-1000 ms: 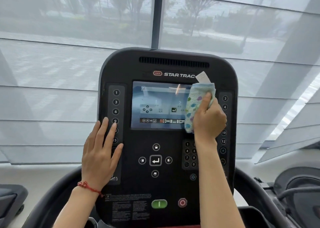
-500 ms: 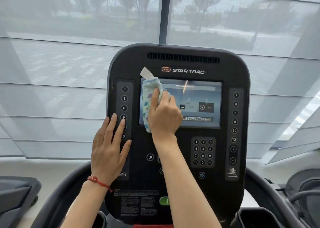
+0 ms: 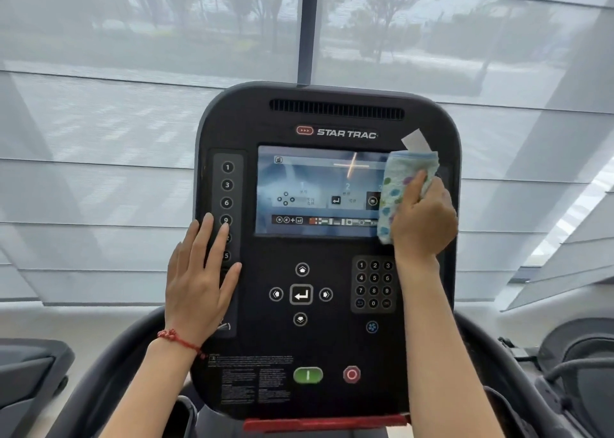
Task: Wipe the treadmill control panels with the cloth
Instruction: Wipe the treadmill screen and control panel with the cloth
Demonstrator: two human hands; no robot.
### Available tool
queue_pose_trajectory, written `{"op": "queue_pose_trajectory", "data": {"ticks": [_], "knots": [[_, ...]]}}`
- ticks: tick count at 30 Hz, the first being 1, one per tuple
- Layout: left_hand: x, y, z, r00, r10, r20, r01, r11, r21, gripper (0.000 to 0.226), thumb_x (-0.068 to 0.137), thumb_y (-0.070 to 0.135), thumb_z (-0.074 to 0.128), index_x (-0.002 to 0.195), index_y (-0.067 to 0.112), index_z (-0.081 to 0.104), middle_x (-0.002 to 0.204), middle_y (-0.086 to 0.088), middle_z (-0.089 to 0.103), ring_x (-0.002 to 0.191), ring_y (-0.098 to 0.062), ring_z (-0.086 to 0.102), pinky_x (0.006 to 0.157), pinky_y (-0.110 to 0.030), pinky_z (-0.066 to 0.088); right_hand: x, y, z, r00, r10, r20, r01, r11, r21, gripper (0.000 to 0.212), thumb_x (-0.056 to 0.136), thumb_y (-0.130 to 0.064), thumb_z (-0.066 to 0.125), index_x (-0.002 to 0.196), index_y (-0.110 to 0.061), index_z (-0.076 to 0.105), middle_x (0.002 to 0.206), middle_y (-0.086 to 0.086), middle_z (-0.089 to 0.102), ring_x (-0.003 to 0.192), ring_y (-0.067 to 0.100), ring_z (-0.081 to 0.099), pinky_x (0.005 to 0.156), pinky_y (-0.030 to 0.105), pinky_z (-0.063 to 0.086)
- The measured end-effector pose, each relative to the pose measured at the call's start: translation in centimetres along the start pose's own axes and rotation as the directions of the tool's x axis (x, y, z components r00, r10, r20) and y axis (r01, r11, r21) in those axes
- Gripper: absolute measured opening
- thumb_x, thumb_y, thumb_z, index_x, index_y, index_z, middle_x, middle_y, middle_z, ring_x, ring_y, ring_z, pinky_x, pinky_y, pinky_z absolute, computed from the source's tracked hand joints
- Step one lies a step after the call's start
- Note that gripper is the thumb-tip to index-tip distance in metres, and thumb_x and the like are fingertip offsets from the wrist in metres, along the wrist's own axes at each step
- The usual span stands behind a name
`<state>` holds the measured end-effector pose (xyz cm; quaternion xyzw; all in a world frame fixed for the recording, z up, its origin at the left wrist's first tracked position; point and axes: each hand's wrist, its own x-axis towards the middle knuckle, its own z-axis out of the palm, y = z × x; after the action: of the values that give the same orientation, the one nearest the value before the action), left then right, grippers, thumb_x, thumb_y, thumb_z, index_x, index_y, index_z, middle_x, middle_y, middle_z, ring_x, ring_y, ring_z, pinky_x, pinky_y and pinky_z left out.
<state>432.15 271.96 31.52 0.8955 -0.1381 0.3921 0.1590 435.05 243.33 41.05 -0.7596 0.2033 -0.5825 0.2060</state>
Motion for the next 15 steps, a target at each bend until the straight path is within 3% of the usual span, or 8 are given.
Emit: {"op": "queue_pose_trajectory", "data": {"ticks": [5,10,15], "knots": [[0.0,0.3,-0.9,0.998,-0.021,0.059,0.020,1.000,0.019,0.057,0.097,0.045,0.024,0.141,0.010,0.035,0.150,-0.011,0.027,0.137,-0.029,0.024,0.103,-0.053,0.031,-0.8,-0.9,-1.3,0.992,0.027,0.123,-0.040,0.994,0.105,0.043,0.096,-0.036,0.037,0.085,0.000,0.059,0.078,0.020,0.066,0.066,0.037,0.061,0.056,0.029,0.034],[-1.2,0.4,-2.1,0.997,-0.045,0.058,0.041,0.997,0.061,0.056,0.097,0.045,0.025,0.140,0.011,0.036,0.149,-0.011,0.028,0.136,-0.029,0.026,0.103,-0.052,0.031,-4.6,-4.8,-2.1,0.970,-0.103,0.220,0.014,0.928,0.372,0.046,0.092,-0.040,0.034,0.074,-0.004,0.056,0.064,0.008,0.060,0.053,0.014,0.045,0.045,0.015,0.025],[-3.0,-0.1,-2.4,0.996,-0.043,0.074,0.039,0.997,0.062,0.054,0.097,0.045,0.025,0.138,0.012,0.036,0.148,-0.011,0.031,0.136,-0.028,0.026,0.106,-0.050,0.027,-7.3,-9.4,-1.1,0.944,-0.149,0.294,0.001,0.892,0.452,0.045,0.093,-0.042,0.033,0.081,-0.005,0.058,0.069,0.005,0.060,0.058,0.012,0.046,0.048,0.012,0.026]]}}
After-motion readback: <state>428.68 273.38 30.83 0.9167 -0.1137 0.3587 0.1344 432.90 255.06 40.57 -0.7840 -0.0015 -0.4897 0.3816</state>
